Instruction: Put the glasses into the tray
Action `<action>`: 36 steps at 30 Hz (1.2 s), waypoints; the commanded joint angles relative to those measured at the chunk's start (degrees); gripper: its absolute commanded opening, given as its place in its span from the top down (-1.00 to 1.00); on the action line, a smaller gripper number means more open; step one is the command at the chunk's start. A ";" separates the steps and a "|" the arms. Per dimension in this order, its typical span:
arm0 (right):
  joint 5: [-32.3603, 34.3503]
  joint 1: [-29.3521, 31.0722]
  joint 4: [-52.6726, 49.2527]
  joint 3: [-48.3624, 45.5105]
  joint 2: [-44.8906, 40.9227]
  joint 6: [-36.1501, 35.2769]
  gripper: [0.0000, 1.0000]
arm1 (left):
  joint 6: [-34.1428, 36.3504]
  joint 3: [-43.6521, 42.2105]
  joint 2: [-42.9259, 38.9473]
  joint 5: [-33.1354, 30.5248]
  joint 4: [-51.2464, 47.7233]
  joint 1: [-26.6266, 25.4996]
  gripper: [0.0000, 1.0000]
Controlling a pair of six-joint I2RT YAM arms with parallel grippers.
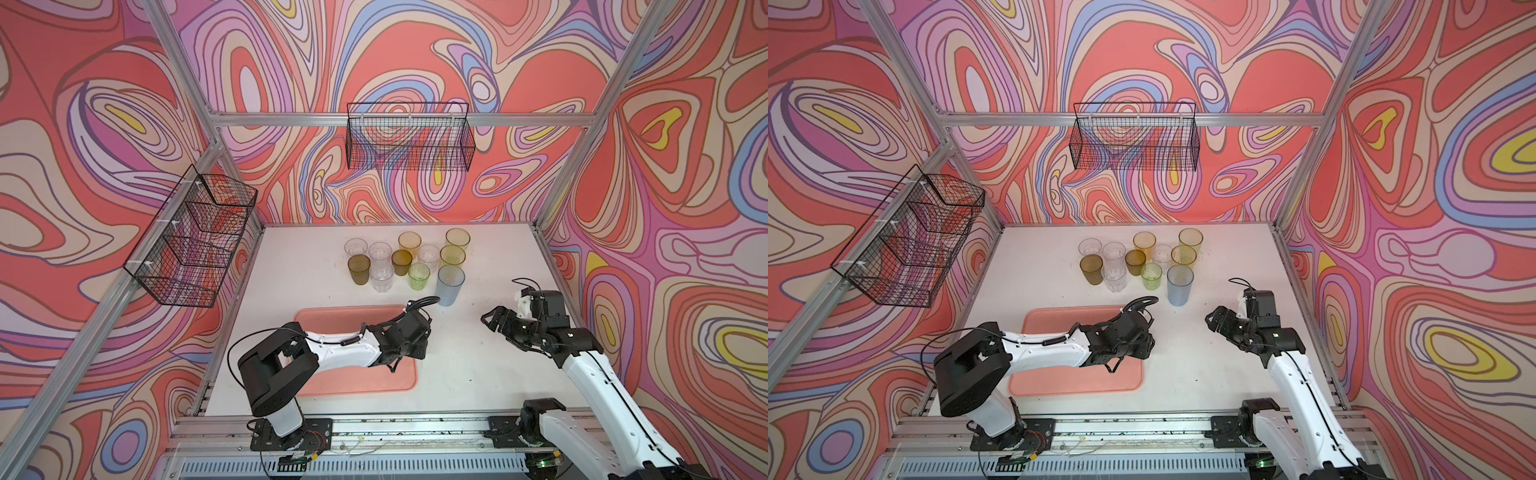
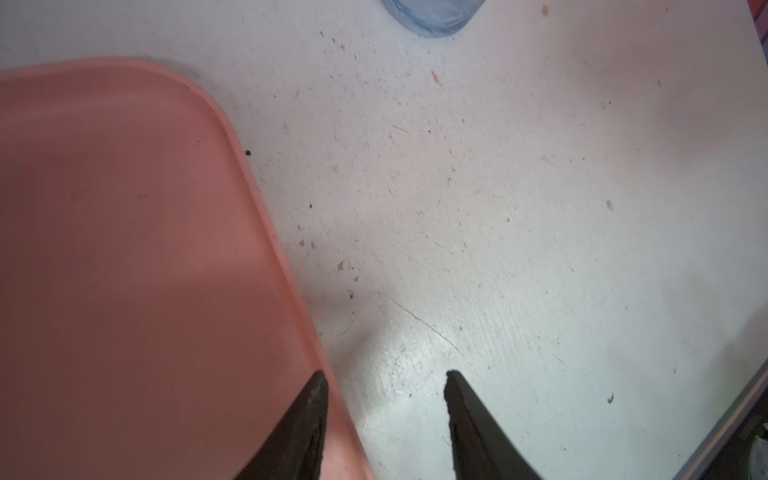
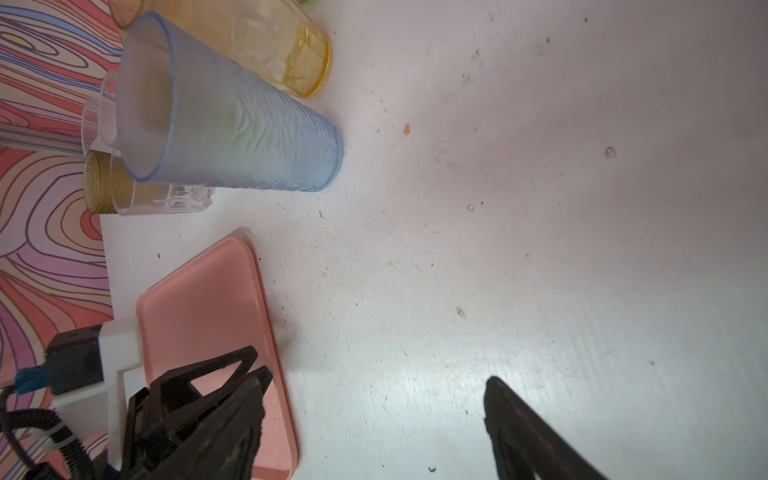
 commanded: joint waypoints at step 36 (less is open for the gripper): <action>11.03 40.08 28.22 9.05 36.32 18.30 0.03 | -5.23 -17.37 -48.97 -14.09 -26.61 3.55 -1.00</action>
